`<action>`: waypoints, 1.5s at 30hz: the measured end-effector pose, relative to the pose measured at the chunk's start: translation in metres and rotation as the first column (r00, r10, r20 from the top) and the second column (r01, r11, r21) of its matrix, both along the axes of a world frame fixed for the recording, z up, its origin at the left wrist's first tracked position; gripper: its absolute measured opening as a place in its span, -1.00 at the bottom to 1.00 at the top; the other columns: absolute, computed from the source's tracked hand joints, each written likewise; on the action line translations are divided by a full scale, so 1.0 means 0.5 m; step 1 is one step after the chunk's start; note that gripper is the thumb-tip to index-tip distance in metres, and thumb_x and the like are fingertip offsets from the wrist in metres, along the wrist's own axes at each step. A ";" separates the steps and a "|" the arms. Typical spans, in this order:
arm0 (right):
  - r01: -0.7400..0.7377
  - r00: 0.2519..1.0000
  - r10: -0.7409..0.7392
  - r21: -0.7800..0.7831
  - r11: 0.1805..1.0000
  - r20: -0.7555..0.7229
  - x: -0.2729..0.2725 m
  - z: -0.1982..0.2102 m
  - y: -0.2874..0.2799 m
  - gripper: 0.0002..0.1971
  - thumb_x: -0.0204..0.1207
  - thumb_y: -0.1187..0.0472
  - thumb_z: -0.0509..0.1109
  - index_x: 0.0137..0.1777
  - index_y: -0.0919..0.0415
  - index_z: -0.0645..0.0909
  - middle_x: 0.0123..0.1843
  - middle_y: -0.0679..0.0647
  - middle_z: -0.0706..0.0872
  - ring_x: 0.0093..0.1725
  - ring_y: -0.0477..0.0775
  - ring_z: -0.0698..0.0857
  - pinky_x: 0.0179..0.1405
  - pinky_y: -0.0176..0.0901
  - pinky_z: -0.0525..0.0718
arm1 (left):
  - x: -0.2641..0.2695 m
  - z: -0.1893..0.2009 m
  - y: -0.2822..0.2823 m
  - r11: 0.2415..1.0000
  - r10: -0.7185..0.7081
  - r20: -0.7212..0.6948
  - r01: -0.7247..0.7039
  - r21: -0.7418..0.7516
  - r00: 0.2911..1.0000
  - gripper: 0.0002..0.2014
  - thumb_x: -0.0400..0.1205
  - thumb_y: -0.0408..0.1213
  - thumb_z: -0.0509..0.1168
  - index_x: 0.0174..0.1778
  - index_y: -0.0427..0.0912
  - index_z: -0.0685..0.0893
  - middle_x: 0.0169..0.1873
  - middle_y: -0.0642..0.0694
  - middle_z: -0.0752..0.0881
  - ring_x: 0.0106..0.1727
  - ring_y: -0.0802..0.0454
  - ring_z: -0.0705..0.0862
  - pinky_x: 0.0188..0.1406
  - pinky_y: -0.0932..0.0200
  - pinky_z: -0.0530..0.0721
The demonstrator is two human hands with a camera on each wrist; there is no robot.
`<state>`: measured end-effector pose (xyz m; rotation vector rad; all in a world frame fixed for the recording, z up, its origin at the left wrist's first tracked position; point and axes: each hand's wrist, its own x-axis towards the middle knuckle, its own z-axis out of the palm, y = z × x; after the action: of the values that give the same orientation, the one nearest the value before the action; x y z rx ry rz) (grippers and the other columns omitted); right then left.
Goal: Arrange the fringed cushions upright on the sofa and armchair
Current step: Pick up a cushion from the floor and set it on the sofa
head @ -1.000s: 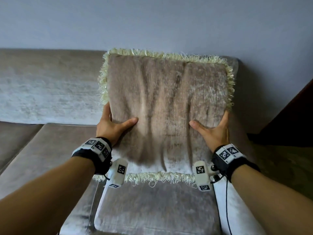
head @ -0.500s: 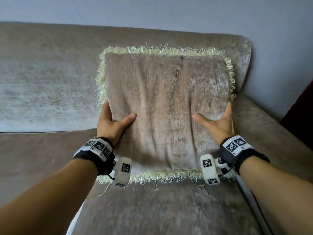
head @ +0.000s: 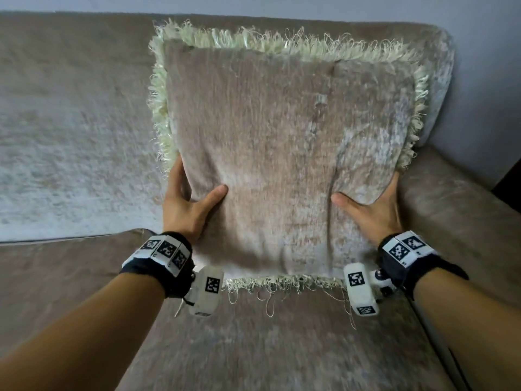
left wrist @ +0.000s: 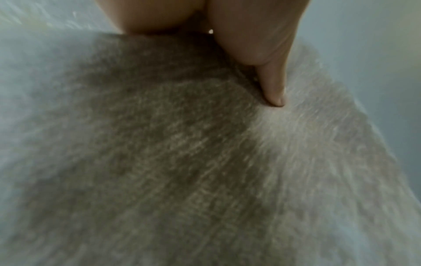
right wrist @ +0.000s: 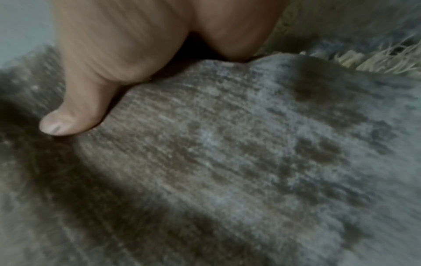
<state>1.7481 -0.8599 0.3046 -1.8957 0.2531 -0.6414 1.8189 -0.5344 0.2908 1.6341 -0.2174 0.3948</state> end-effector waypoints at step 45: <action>0.359 0.925 -0.263 -0.410 0.838 0.273 -0.022 0.068 0.073 -0.06 0.57 -0.55 -0.01 0.83 -0.06 -0.04 0.87 0.11 -0.07 0.83 0.31 -0.12 0.76 0.33 -0.09 | -0.066 0.090 -0.088 0.752 0.255 0.391 -0.436 0.494 0.884 -0.16 0.60 0.54 0.06 0.79 0.26 0.19 0.84 -0.02 0.00 0.84 -0.25 -0.15 0.67 -0.57 -0.10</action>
<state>1.7372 -0.8235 0.3383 -2.2328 0.3016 -1.2012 1.7859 -0.5786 0.3359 2.2199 -0.2747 0.9478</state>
